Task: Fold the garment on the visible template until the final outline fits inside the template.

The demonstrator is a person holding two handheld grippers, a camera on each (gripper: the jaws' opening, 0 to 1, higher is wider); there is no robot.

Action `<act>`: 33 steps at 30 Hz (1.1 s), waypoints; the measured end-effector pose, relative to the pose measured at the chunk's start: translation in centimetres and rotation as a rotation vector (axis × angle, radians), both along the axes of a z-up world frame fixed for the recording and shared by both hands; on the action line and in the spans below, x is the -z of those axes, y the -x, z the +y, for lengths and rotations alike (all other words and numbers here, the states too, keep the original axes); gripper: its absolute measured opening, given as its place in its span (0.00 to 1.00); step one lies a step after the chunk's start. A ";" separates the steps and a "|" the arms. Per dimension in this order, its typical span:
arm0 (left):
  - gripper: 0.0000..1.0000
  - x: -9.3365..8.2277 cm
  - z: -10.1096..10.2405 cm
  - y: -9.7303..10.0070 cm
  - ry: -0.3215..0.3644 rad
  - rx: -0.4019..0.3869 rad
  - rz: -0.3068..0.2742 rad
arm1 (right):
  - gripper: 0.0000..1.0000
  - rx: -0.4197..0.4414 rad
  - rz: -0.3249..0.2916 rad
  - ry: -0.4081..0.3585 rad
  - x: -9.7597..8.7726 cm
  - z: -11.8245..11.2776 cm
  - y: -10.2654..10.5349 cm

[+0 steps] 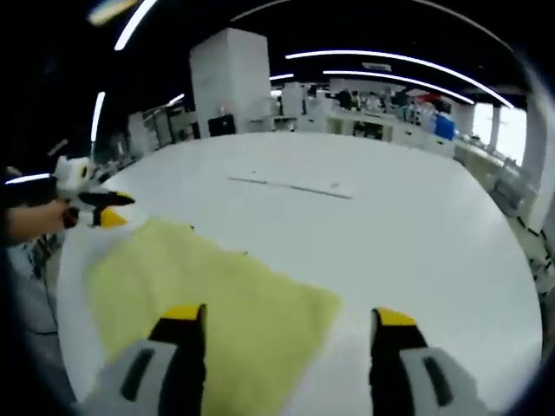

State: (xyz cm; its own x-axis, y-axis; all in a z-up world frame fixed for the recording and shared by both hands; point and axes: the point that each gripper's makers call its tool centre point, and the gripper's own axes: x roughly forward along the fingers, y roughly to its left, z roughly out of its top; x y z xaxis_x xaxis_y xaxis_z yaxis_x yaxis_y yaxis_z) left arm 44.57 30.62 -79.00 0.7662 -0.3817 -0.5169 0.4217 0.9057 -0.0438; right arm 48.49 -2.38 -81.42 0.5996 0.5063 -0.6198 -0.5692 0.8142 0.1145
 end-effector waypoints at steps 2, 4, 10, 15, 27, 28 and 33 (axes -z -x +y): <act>0.62 -0.2 -0.3 0.8 0.013 0.015 0.004 | 0.84 -0.010 0.003 -0.009 -0.1 -0.2 0.5; 0.69 -0.4 -0.6 1.5 0.026 0.027 0.003 | 0.87 -0.019 0.008 -0.019 -0.3 -0.2 1.0; 0.83 -0.6 -1.6 3.9 0.067 0.075 0.006 | 0.95 -0.066 0.026 -0.039 -1.0 0.0 3.8; 0.92 -0.9 -2.4 5.9 0.089 0.106 -0.002 | 1.00 -0.108 0.038 -0.067 -1.2 0.5 5.7; 0.84 -1.0 -2.7 9.4 0.126 0.135 0.003 | 0.99 -0.146 0.070 -0.063 -1.2 0.0 10.6; 0.81 -0.9 -2.8 9.8 0.128 0.142 0.005 | 0.99 -0.146 0.069 -0.063 -1.2 0.0 10.8; 0.66 -0.4 -3.0 11.1 0.122 0.161 0.018 | 0.93 -0.149 0.079 -0.069 -1.1 -0.2 12.4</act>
